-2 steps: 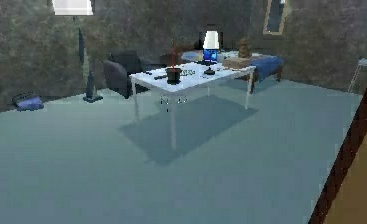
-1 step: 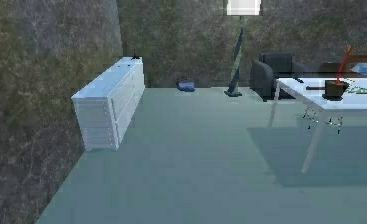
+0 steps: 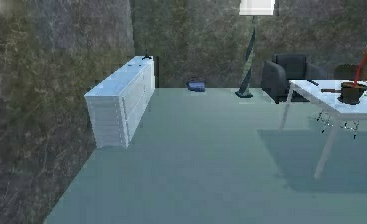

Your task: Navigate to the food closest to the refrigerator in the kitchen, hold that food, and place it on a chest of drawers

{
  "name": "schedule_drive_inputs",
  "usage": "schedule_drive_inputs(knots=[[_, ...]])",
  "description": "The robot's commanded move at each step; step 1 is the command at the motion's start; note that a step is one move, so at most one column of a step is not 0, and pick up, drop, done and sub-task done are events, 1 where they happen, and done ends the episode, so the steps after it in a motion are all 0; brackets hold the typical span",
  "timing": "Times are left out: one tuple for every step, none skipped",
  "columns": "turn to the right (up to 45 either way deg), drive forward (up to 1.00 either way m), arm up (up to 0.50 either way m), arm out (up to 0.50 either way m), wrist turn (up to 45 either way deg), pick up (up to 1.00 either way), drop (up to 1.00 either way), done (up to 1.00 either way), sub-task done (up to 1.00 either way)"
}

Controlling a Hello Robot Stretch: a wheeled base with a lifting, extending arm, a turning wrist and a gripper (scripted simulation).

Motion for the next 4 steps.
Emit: schedule_drive_inputs(knots=[[0.0, 1.00, 0.00, 0.00, 0.0, 0.00, 0.00, 0.00, 0.00], [0.0, 1.00, 0.00, 0.00, 0.0, 0.00, 0.00, 0.00, 0.00], [0.0, 1.00, 0.00, 0.00, 0.0, 0.00, 0.00, 0.00, 0.00], [-12.0, 0.00, 0.00, 0.00, 0.0, 0.00, 0.00, 0.00, 0.00]])
